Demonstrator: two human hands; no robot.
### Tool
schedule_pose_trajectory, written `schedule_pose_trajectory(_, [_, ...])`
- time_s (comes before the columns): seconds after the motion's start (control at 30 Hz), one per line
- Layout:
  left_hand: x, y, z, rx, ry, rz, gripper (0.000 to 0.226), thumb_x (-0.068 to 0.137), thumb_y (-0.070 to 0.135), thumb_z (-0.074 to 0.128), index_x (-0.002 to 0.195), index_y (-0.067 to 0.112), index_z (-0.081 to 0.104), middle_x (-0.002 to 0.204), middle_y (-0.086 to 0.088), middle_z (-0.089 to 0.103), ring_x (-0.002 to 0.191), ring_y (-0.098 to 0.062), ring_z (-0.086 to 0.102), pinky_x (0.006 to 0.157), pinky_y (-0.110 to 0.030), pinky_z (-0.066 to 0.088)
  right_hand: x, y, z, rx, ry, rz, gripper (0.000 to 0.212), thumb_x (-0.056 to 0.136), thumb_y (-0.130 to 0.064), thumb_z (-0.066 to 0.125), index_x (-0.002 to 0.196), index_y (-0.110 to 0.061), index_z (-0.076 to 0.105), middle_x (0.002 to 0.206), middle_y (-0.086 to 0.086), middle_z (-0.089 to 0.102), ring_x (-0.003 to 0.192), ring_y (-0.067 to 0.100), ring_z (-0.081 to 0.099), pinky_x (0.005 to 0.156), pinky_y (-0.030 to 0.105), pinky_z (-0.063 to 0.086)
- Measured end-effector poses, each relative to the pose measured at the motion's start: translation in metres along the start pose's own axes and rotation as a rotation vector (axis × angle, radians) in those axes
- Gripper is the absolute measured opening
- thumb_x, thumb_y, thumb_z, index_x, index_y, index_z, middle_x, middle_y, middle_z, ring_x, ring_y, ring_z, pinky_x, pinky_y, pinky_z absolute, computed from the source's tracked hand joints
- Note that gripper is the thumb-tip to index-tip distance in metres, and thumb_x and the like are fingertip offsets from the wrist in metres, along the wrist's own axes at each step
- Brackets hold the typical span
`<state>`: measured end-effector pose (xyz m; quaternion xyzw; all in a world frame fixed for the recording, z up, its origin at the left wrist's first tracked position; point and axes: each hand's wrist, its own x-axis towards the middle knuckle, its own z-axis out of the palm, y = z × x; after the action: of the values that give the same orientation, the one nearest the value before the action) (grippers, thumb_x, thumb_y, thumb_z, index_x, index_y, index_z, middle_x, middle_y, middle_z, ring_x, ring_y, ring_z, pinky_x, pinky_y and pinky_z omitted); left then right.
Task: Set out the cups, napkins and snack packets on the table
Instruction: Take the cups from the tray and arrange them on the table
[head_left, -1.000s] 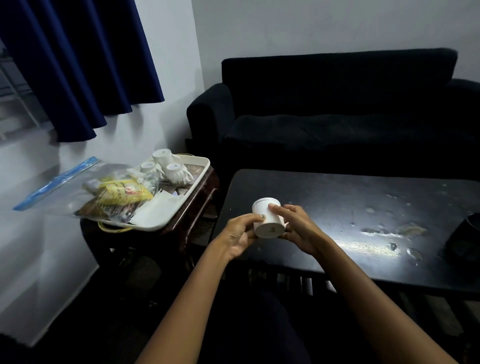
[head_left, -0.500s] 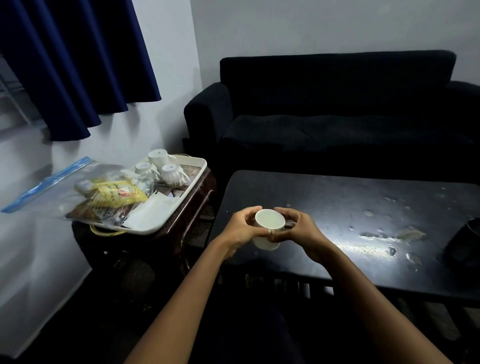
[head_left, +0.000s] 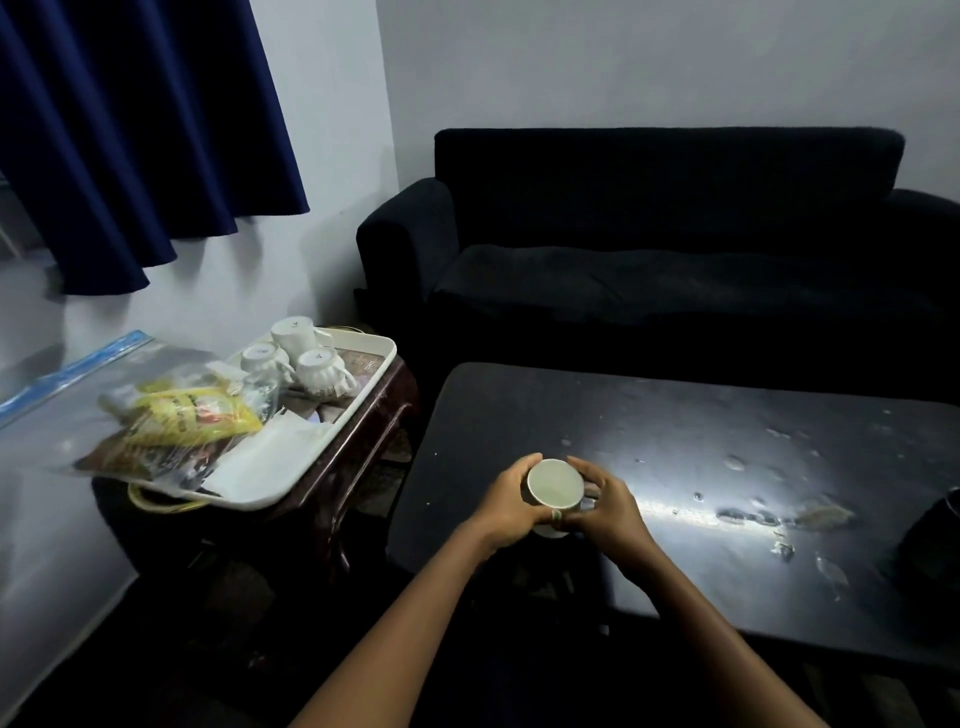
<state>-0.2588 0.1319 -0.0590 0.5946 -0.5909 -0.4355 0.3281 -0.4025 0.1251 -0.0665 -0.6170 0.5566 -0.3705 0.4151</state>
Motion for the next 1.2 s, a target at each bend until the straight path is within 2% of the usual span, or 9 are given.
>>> schedule_pose_trajectory(0.17, [0.023,-0.003,0.015,0.024,-0.028,-0.025,0.082,0.081,0.011,0.072,0.149,0.011,0.025,0.153,-0.002,0.033,0.138,-0.014,0.034,0.104,-0.014,0.026,0.018,0.014,-0.003,-0.039,0.037,0.028,0.075,0.064,0.003,0.08,0.132,-0.006,0.049,0.125,0.008,0.061,0.107,0.016,0.056,0.09,0.026,0.046])
schedule_pose_trajectory(0.3, [0.042,-0.004,0.022,0.005,-0.008,-0.032,0.078,0.084,0.011,0.069,0.149,0.013,0.025,0.152,-0.004,0.034,0.137,-0.015,0.035,0.105,-0.018,0.027,0.036,0.022,-0.008,-0.057,0.045,0.012,0.067,0.067,0.007,0.074,0.128,-0.012,0.053,0.119,0.005,0.063,0.098,0.011,0.056,0.077,0.014,0.045])
schedule_pose_trajectory(0.33, [0.046,-0.003,0.023,0.006,-0.004,-0.034,0.078,0.085,0.011,0.069,0.149,0.013,0.025,0.152,-0.004,0.034,0.138,-0.016,0.034,0.108,-0.02,0.028,0.041,0.023,-0.011,-0.065,0.04,0.01,0.067,0.067,0.007,0.074,0.128,-0.012,0.053,0.119,0.005,0.063,0.098,0.011,0.056,0.078,0.015,0.046])
schedule_pose_trajectory(0.47, [0.062,0.003,0.029,0.016,0.024,-0.025,0.076,0.086,0.012,0.068,0.149,0.014,0.025,0.153,-0.005,0.032,0.139,-0.018,0.033,0.112,-0.025,0.027,0.06,0.027,-0.021,-0.098,0.015,0.013,0.071,0.069,0.005,0.074,0.134,-0.008,0.048,0.127,0.009,0.059,0.113,0.019,0.056,0.096,0.037,0.049])
schedule_pose_trajectory(0.63, [0.078,0.011,0.037,0.022,0.05,-0.014,0.073,0.088,0.01,0.064,0.149,0.014,0.024,0.154,-0.005,0.03,0.14,-0.018,0.031,0.112,-0.024,0.025,0.079,0.028,-0.032,-0.23,0.014,0.006,0.072,0.07,-0.005,0.075,0.136,-0.015,0.047,0.133,0.005,0.056,0.122,0.024,0.052,0.099,0.048,0.045])
schedule_pose_trajectory(0.87, [0.085,0.012,0.035,0.038,0.02,-0.044,0.079,0.087,0.019,0.067,0.151,0.019,0.02,0.155,-0.004,0.029,0.141,-0.019,0.03,0.116,-0.032,0.026,0.084,0.029,-0.034,-0.366,0.018,-0.001,0.074,0.074,-0.018,0.074,0.139,-0.024,0.041,0.14,-0.002,0.05,0.128,0.021,0.047,0.103,0.049,0.038])
schedule_pose_trajectory(1.03, [0.082,0.019,0.032,0.105,0.043,-0.035,0.086,0.085,0.026,0.067,0.152,0.02,0.013,0.16,-0.001,0.015,0.146,-0.02,0.016,0.118,-0.034,0.018,0.081,0.018,-0.036,-0.474,-0.021,0.02,0.085,0.075,-0.027,0.073,0.146,-0.027,0.026,0.151,-0.001,0.034,0.138,0.024,0.028,0.104,0.046,0.026])
schedule_pose_trajectory(1.1, [0.077,0.02,0.032,0.13,0.1,-0.012,0.082,0.086,0.029,0.065,0.152,0.021,0.016,0.159,0.0,0.017,0.146,-0.022,0.014,0.116,-0.036,0.019,0.077,0.014,-0.034,-0.481,-0.012,-0.004,0.082,0.077,-0.029,0.071,0.146,-0.028,0.026,0.15,-0.002,0.032,0.138,0.023,0.025,0.102,0.043,0.024])
schedule_pose_trajectory(1.2, [0.068,0.019,0.024,0.118,0.179,0.05,0.068,0.088,0.028,0.06,0.148,0.023,0.028,0.153,0.001,0.028,0.142,-0.021,0.023,0.112,-0.034,0.024,0.07,0.004,-0.031,-0.49,0.034,-0.056,0.069,0.081,-0.032,0.067,0.142,-0.028,0.035,0.146,-0.003,0.038,0.136,0.021,0.028,0.102,0.04,0.024])
